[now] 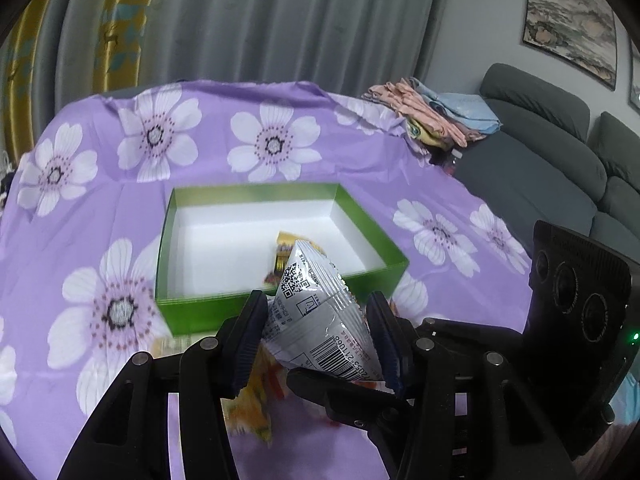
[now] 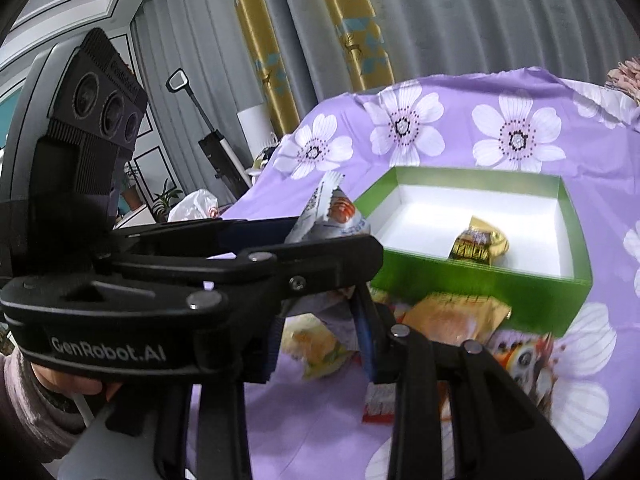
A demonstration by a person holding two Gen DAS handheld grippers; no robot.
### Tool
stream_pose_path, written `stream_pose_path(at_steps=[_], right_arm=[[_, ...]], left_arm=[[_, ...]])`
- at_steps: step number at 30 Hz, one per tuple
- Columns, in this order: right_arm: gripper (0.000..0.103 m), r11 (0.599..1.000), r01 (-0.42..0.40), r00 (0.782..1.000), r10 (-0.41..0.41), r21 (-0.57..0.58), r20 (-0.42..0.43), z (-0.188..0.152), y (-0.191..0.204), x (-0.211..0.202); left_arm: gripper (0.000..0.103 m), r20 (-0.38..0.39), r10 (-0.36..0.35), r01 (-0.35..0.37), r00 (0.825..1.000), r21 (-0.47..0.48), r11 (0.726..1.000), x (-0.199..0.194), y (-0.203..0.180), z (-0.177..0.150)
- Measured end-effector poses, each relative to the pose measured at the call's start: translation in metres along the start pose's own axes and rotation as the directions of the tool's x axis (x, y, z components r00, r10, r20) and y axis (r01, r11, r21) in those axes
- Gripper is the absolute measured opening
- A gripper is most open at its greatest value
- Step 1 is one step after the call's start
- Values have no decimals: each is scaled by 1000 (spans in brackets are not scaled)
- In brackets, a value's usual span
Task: Organize snacks
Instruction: 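Lower the peanut bag into the green box and release it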
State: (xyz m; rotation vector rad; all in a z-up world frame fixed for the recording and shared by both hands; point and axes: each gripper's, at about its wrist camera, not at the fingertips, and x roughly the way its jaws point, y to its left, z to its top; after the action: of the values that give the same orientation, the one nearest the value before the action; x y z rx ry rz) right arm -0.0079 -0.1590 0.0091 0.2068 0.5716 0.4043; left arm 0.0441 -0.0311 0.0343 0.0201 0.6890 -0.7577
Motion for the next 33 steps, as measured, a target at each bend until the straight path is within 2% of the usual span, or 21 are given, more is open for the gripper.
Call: stream_pose_path(at_steps=[7,13,24,29,30,32,33], right_arm=[[33,999,22,1000,-22,26,2,36,-27,20],[33,997,35,999,-32,70,-43,63,-52,49],[34,989,89,973,-62,117,-222,60,-78,108],[37,987,126,956,-95,98,-277,59,-77,121],[39,987,136,953,-107,88,-282,60,-76,122],[50,984,169,951,-147,59,-272,63,-73,118],[59,983,178,952,-158,54,-263,65,-74,116]], left_arm=[[52,6,-33,33,999,-23,999,28,16,41],[52,-22,-89,87,996,-102,991,61,45,71],[52,-127,-139,102,982,-265,959,119,92,61],[52,-168,-112,58,979,-293,954,134,101,53],[52,-175,-100,44,979,-299,953,136,102,52],[52,-185,-96,33,978,-321,946,138,105,51],[52,-185,-97,31,978,-332,943,137,107,51]])
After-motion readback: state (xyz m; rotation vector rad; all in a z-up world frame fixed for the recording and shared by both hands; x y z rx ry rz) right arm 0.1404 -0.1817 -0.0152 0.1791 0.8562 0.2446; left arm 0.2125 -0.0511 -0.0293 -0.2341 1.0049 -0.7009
